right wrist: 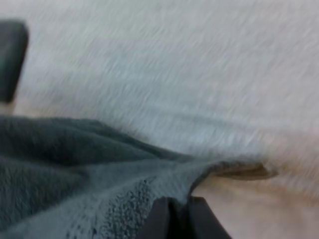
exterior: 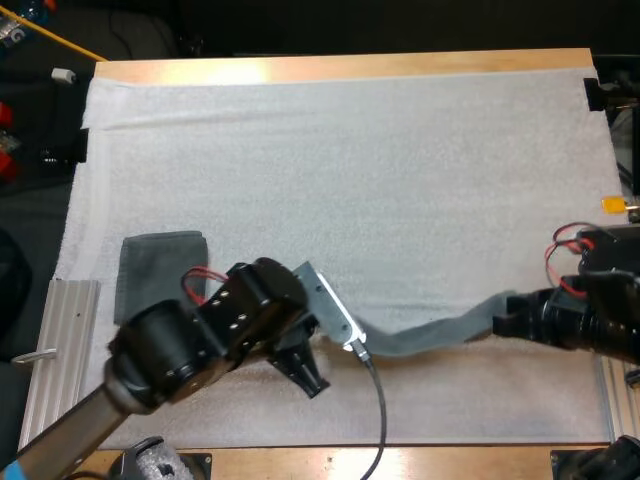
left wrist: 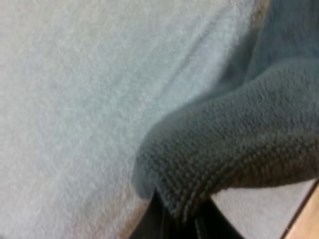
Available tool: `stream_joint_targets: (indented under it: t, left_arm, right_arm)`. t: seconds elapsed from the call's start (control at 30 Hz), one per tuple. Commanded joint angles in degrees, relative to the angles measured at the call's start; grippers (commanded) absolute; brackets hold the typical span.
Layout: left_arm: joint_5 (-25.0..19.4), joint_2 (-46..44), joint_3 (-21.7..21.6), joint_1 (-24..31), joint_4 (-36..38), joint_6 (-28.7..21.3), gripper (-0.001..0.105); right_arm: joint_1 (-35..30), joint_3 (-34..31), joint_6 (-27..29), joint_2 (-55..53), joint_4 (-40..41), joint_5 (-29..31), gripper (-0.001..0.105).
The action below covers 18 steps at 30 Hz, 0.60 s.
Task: Pick towel from pile, fold and stack
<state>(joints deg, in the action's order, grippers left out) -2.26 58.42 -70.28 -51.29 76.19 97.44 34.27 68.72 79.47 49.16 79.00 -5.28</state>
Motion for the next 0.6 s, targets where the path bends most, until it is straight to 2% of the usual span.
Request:
stream_joint_targets:
  t: [0.0,0.07,0.2,0.3,0.4,0.5,0.57]
  left_arm:
    - [-0.5,-0.7,-1.1,-0.2,2.1,0.2,0.0]
    - [-0.5,-1.9,-2.5,-0.2,5.6,0.4,0.0]
    - [-0.7,-2.8,-2.5,-0.1,5.9,0.3,0.0]
    - [-1.2,-2.0,-1.0,0.0,3.7,-0.9,0.0]
    - [-2.0,0.2,1.4,1.2,-1.3,-3.4,0.0]
    - [-1.7,4.0,3.4,5.9,-6.3,-5.2,0.0]
    - [0.6,7.1,3.9,10.6,-9.4,-7.5,0.0]
  right_arm:
    - [1.4,1.1,-1.5,-0.3,1.3,-0.5,0.0]
    - [4.7,2.5,-4.2,-0.4,1.5,-0.3,0.0]
    - [8.6,2.8,-7.0,-0.5,1.5,2.0,0.0]
    - [8.7,1.0,-7.3,1.4,1.4,3.1,0.0]
    - [7.9,-1.5,-6.2,5.1,-1.8,7.7,0.0]
    - [5.7,-3.2,-4.6,9.9,-7.3,8.2,0.0]
    - [2.5,-3.4,-3.4,14.7,-11.8,8.2,0.0]
